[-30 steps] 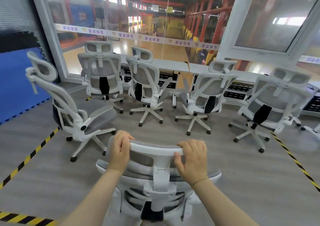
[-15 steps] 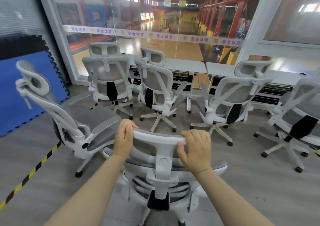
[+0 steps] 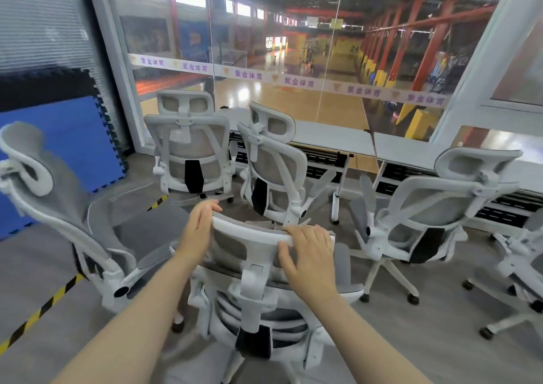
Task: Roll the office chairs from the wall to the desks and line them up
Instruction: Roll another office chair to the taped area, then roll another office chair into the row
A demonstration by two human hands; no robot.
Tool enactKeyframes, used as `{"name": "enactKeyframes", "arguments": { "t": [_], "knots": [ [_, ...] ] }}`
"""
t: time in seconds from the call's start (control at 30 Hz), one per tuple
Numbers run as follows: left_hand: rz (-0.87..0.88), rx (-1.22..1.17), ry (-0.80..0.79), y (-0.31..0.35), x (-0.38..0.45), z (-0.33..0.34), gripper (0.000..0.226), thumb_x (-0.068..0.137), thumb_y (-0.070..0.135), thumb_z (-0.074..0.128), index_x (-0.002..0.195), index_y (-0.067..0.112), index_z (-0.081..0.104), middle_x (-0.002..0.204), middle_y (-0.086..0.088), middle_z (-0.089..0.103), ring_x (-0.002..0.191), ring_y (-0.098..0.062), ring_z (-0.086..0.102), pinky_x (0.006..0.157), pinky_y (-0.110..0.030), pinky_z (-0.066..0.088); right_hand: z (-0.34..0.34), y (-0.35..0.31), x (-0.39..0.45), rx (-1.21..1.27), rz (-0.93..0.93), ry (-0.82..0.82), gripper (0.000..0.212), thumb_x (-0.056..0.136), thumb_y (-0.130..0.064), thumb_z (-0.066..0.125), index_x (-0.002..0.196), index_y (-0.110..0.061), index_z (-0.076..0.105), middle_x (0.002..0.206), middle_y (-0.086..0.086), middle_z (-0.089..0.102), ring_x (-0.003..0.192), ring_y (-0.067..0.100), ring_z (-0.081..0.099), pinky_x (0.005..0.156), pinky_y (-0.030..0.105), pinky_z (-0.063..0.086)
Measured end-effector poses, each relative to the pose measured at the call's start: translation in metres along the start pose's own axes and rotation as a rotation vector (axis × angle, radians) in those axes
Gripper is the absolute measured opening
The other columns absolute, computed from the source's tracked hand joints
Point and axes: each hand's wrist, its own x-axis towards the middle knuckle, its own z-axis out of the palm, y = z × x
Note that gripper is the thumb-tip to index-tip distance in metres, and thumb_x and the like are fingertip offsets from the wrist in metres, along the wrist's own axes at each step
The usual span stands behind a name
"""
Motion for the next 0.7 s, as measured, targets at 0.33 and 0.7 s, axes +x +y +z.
{"name": "enactKeyframes", "arguments": {
  "t": [0.33, 0.7],
  "knots": [
    [-0.061, 0.082, -0.017, 0.007, 0.049, 0.015, 0.037, 0.106, 0.031, 0.024, 0.125, 0.024, 0.056, 0.129, 0.014, 0.048, 0.120, -0.002, 0.040, 0.091, -0.011, 0.029, 0.013, 0.031, 0.057, 0.069, -0.021, -0.120, 0.037, 0.093, -0.045, 0.044, 0.119, -0.027, 0.062, 0.111, -0.011, 0.062, 0.112, 0.009, 0.050, 0.116, 0.019, 0.004],
    [0.022, 0.486, -0.142, -0.014, -0.043, -0.054, 0.041, 0.100, 0.026, 0.046, 0.141, 0.030, 0.042, 0.144, 0.018, 0.038, 0.133, -0.003, 0.035, 0.109, -0.025, 0.033, 0.010, -0.022, 0.035, 0.145, -0.130, -0.259, 0.037, 0.088, -0.023, 0.059, 0.124, -0.018, 0.057, 0.133, -0.001, 0.050, 0.128, 0.019, 0.040, 0.113, 0.040, 0.030]
  ]
}}
